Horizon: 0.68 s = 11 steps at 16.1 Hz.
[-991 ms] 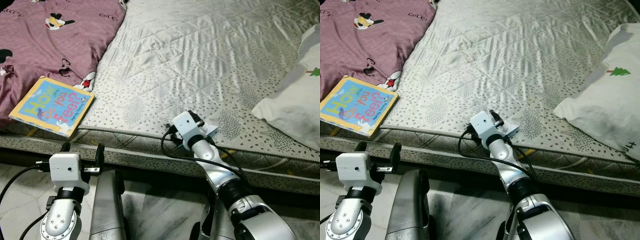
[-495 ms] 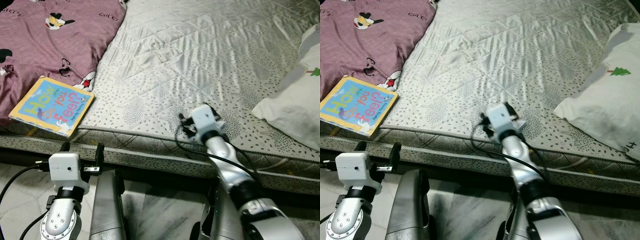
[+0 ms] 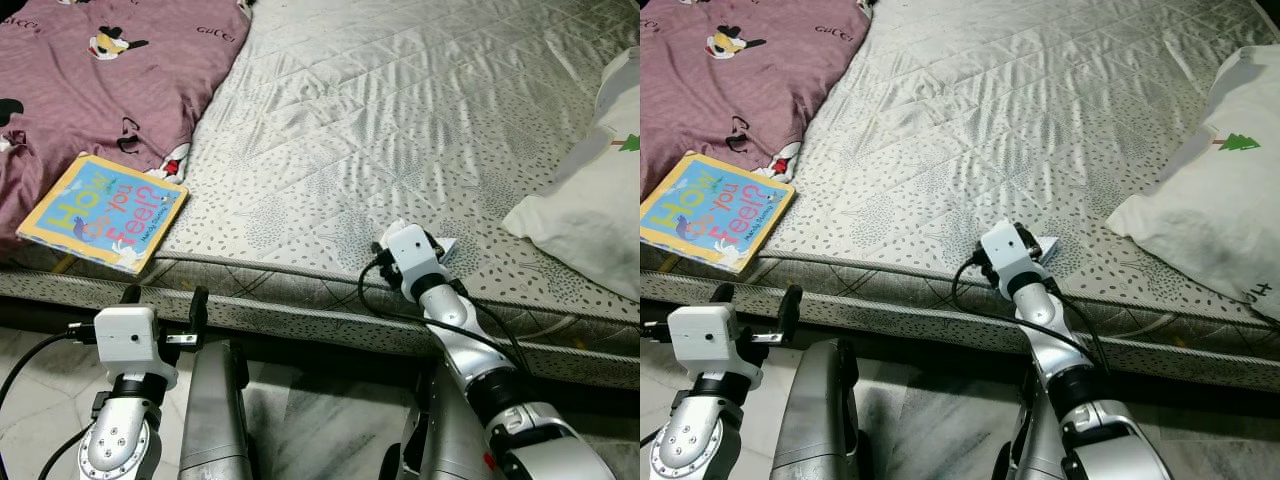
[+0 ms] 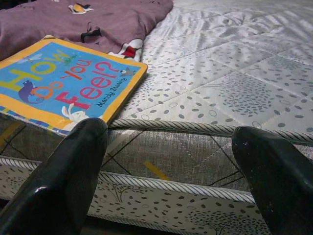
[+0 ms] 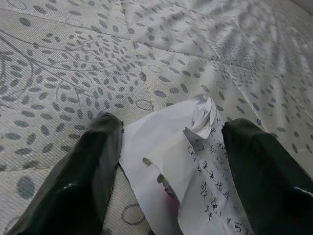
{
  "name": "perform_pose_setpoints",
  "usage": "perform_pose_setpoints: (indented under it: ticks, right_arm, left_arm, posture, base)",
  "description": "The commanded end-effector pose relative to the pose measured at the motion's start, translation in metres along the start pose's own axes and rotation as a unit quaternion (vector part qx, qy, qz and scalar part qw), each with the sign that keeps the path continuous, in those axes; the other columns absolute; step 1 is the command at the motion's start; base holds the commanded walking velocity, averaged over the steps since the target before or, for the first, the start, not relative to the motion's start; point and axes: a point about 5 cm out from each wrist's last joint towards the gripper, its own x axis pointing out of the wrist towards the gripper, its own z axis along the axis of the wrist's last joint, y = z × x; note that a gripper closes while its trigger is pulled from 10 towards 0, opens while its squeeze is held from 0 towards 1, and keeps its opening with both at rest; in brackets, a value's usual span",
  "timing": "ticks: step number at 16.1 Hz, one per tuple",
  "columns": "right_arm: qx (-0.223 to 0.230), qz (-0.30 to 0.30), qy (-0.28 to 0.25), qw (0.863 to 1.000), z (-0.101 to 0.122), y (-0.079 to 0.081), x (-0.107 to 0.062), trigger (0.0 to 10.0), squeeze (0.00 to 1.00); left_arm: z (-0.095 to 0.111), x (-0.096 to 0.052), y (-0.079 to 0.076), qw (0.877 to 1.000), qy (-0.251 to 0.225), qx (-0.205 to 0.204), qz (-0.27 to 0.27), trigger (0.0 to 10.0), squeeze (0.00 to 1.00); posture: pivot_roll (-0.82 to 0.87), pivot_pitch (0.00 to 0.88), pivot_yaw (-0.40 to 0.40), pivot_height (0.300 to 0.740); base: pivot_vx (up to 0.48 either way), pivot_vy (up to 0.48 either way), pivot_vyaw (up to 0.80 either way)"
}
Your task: Clean up the room
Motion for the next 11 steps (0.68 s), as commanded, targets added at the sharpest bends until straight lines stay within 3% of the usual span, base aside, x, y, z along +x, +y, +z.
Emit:
perform_pose_setpoints:
  ticks: [1,11]
  right_arm:
    - [-0.003,-0.001,0.020,1.000,-0.007,0.000,-0.001,0.0,0.00]
    - [-0.014,-0.033,0.055,0.998,-0.021,-0.007,-0.002,0.0,0.00]
  left_arm:
    - [-0.004,-0.002,0.004,1.000,0.010,0.004,0.006,10.0,0.00]
    - [-0.008,0.000,0.003,1.000,0.015,0.007,0.008,10.0,0.00]
  posture:
    - [0.16,0.176,-0.014,0.472]
    - [0.16,0.157,-0.015,0.472]
  base:
    - [0.000,0.000,0.00]
    - [0.000,0.000,0.00]
